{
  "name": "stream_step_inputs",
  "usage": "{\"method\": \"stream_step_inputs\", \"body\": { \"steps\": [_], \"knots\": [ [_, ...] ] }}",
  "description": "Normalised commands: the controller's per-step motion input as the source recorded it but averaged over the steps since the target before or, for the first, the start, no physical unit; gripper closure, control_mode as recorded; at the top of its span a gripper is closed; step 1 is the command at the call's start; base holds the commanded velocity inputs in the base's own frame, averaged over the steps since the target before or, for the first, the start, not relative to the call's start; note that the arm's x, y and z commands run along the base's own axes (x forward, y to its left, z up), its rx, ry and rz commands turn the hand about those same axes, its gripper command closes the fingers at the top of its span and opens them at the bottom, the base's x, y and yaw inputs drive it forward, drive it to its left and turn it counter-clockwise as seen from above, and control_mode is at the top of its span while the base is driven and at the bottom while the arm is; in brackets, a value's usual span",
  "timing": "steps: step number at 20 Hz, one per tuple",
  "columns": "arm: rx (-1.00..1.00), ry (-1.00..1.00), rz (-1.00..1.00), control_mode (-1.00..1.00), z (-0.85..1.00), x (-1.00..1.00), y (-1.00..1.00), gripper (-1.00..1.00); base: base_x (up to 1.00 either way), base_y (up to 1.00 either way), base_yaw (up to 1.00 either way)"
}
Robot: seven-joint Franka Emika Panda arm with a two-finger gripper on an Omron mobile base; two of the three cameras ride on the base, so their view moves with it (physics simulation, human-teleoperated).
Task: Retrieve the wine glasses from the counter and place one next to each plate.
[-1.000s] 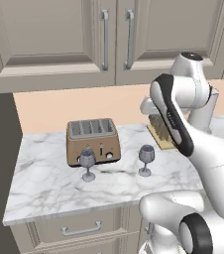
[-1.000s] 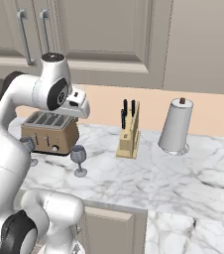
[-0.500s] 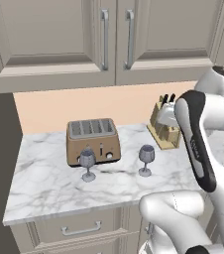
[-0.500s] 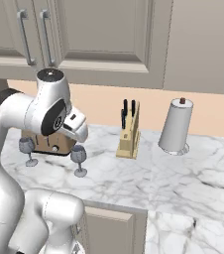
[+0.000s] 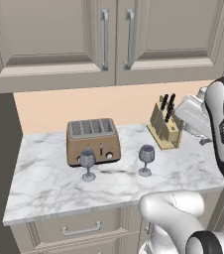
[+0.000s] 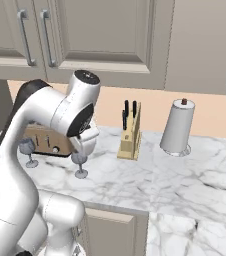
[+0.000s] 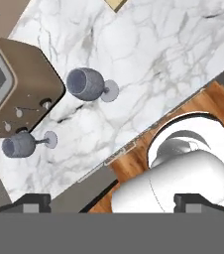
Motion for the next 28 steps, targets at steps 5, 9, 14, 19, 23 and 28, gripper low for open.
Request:
{"method": "stream_step_inputs", "body": {
  "steps": [5, 9, 14, 19, 23, 28],
  "knots": [
    [0.05, -0.01, -0.21, -1.00, -0.38, -0.05, -0.01, -1.00, 0.00, 0.00, 0.00],
    [0.14, 0.03, -0.15, -1.00, -0.53, 0.01, -0.14, -1.00, 0.00, 0.00, 0.00],
    [0.19, 0.09, -0.01, -1.00, -0.50, 0.09, -0.17, -1.00, 0.00, 0.00, 0.00],
    [0.23, 0.18, 0.00, -1.00, -0.44, 0.27, -0.10, -1.00, 0.00, 0.00, 0.00],
    [0.23, 0.24, 0.01, -1.00, -0.48, 0.28, -0.14, -1.00, 0.00, 0.00, 0.00],
    [0.22, 0.26, 0.01, -1.00, -0.48, 0.39, -0.20, -1.00, 0.00, 0.00, 0.00]
  ]
}}
